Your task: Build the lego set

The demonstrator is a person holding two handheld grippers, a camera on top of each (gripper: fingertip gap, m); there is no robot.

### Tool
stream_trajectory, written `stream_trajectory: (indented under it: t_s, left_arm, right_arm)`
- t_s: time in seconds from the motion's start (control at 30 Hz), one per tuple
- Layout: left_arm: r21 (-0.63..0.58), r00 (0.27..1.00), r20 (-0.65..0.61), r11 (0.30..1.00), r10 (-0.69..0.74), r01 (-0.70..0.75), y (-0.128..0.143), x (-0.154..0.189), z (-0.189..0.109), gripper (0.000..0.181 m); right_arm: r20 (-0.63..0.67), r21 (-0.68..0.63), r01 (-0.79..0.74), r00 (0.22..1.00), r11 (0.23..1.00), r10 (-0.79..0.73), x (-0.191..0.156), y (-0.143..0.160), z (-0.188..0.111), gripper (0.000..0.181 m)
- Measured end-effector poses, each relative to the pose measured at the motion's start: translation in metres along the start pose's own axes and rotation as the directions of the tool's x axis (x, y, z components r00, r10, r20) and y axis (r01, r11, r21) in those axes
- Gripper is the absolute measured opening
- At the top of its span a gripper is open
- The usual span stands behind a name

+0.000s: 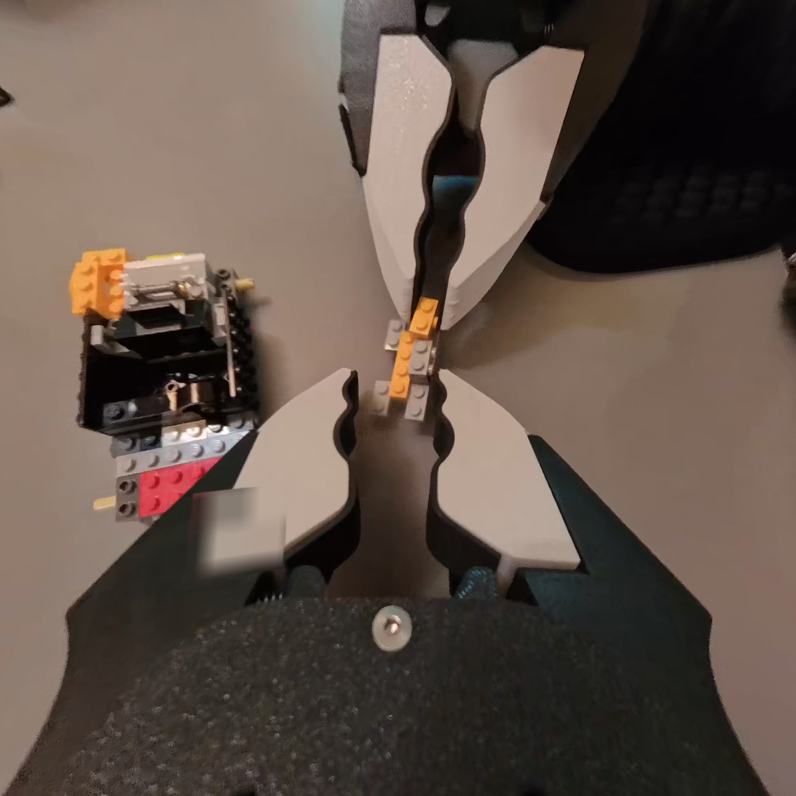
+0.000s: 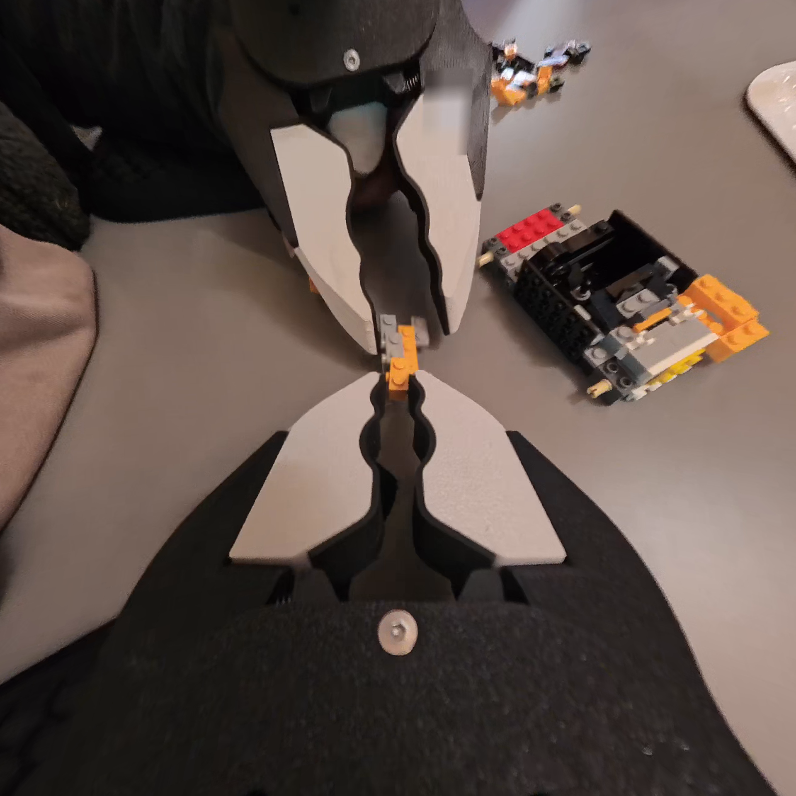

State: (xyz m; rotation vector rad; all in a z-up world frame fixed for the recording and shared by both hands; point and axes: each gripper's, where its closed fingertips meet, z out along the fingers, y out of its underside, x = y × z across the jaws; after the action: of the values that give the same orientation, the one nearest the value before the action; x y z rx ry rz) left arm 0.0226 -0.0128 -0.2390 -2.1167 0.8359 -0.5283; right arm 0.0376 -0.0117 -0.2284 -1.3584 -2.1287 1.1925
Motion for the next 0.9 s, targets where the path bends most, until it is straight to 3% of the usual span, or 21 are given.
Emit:
stream_trajectory:
  t_s: [0.17,0.37,0.9]
  left_arm:
    - [-0.082,0.996,0.021,0.993,0.086,-0.084,0.011,0.004,0.007,0.036]
    - [-0.083,0.992,0.013,0.988,0.128,-0.127,0.011,0.007,0.007,0.026]
    - [-0.078,0.986,-0.049,0.984,0.156,-0.160,0.013,0.015,0.007,0.026]
  right_arm:
    - [0.016,-0.029,0.016,1.000,0.999,-0.015,-0.005,0.004,0.003,0.009]
    - [0.014,-0.046,0.042,0.999,0.998,-0.041,-0.007,0.005,0.004,0.009]
    - [0.011,-0.158,0.168,0.986,0.973,-0.168,-0.017,0.010,0.005,0.009]
